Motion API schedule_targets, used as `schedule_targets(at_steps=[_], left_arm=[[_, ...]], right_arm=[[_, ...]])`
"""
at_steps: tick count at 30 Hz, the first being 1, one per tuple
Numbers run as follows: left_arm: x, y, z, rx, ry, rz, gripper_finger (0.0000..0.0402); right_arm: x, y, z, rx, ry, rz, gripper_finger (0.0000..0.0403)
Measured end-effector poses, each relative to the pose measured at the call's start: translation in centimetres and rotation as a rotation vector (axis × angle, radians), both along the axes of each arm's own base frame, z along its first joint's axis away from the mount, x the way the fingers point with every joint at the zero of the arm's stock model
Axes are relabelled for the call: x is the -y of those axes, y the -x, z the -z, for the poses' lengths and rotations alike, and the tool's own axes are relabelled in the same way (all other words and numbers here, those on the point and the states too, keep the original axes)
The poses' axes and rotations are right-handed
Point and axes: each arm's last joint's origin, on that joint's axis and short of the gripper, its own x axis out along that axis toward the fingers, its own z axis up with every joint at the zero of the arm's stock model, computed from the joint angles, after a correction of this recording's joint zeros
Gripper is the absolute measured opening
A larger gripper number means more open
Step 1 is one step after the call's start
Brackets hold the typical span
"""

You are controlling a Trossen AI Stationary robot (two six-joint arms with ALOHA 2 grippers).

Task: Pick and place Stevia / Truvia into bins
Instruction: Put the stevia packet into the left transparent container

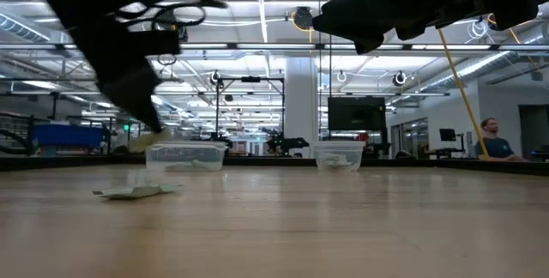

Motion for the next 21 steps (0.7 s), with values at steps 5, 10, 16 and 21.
schedule_targets(at_steps=[5,10,16,21], left_arm=[[-4.0,-2.1,-2.1,-0.018,-0.079,-0.038,0.0009],[-8.3,-2.6,-2.8,-0.07,-0.079,-0.088,0.0009],[-12.5,-2.0,-2.4,-0.062,0.105,-0.172,0.0012],[-13.7,-1.7,-2.5,-0.002,0.155,-0.275,0.0005]], right_arm=[[0.0,0.0,0.0,0.0,0.0,0.0,0.0123],[0.0,0.0,0.0,-0.001,0.001,0.0,0.0123],[0.0,0.0,0.1,-0.012,-0.003,0.002,0.0123],[0.0,0.0,0.1,-0.015,-0.001,0.002,0.0123]])
